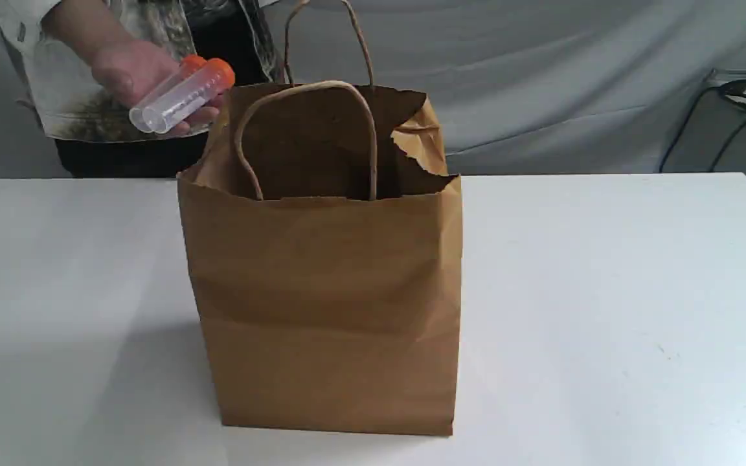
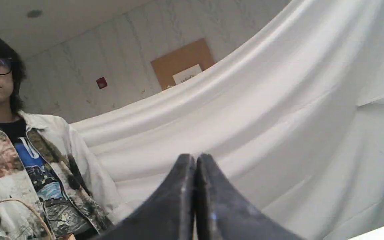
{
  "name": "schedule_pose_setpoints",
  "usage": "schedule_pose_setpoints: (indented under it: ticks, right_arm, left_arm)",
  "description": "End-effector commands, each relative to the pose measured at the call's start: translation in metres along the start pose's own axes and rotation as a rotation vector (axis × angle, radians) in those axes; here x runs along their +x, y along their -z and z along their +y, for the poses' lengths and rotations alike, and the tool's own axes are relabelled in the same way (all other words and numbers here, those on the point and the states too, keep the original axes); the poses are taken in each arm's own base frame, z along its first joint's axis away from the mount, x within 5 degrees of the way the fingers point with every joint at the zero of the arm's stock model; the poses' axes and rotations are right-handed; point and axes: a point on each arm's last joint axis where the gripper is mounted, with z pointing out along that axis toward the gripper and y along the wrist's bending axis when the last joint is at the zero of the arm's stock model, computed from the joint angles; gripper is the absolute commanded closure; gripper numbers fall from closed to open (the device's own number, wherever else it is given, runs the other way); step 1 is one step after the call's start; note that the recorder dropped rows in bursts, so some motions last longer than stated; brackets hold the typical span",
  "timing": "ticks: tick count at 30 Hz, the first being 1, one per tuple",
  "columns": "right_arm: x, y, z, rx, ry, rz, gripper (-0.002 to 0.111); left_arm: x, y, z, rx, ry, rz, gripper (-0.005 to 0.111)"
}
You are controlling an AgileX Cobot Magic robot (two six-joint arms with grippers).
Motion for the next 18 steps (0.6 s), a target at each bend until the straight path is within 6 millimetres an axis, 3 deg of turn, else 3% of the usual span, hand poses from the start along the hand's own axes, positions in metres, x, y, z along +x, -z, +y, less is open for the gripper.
schedule_pose_setpoints:
  ticks: [1,8,18]
  right_arm:
    - [0.002,0.000,0.000,-0.010,-0.003,0.021,0.108]
    - [0.003,0.000,0.002,-0.043,-0.015,0.035,0.108]
    - [0.003,0.000,0.002,-0.043,-0.015,0.035,0.108]
  left_arm:
    - [-0.019,-0.026,-0.006,0.017,-0.090,-0.075,0.106]
    - [-0.022,-0.061,-0.028,0.175,-0.259,-0.084,0.106]
    - [-0.003,-0.106,-0.038,0.209,-0.222,-0.034,0.106]
